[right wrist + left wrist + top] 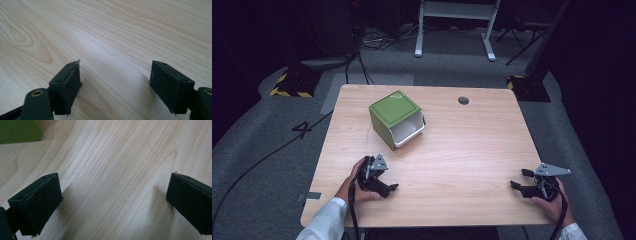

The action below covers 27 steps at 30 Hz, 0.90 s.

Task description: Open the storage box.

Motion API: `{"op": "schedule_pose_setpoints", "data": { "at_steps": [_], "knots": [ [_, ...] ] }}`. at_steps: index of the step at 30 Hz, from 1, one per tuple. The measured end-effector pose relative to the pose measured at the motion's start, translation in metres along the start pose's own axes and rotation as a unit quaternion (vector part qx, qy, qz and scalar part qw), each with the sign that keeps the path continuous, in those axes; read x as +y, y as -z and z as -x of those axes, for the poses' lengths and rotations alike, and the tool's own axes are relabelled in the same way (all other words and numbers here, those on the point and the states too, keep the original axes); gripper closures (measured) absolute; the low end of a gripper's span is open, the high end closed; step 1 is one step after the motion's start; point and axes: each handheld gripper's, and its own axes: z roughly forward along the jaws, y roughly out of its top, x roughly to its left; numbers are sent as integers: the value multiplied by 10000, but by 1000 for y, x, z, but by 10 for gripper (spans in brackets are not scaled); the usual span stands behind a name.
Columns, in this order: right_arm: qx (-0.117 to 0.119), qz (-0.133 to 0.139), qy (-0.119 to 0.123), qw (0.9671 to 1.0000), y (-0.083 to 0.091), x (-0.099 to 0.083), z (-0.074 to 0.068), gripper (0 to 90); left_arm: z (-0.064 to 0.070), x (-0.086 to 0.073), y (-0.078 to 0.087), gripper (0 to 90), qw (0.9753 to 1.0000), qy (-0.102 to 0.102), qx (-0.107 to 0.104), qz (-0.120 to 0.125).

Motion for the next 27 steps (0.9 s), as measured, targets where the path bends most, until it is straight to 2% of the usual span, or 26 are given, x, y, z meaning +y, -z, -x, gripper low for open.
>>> {"op": "schedule_pose_setpoints", "data": {
  "at_steps": [8,10,11,13,14,20,21,22,23,24,25,27],
  "knots": [
    [9,1,-11,10000,0,0,0,247,1,2,1,12,10000,6,-3,-75],
    [7,-1,-10,10000,0,0,0,247,2,3,2,87,10000,-44,-49,-48],
    [7,-1,-10,10000,0,0,0,247,3,3,3,87,9999,-85,-105,-29],
    [7,0,-11,10000,0,0,0,247,7,8,4,214,9996,-154,-224,-50],
    [6,-1,-11,10000,0,0,0,247,7,8,4,200,9996,-154,-224,-50],
    [5,-1,-9,10000,0,0,0,247,15,27,7,223,9994,-267,-108,170],
    [5,0,-7,10000,0,0,0,247,18,36,9,223,9991,-331,-42,274],
    [5,0,-7,10000,0,0,0,247,18,36,9,223,9991,-331,-42,274],
    [5,0,-8,10000,0,0,0,247,21,44,11,225,9983,-405,-35,422],
    [5,0,-8,10000,0,0,0,247,21,44,11,230,9983,-405,-35,422],
    [5,0,-8,10000,0,0,0,247,23,53,12,232,9977,-467,47,485],
    [4,-1,-7,10000,0,0,0,247,23,57,12,232,9974,-495,84,524]
  ]
}}
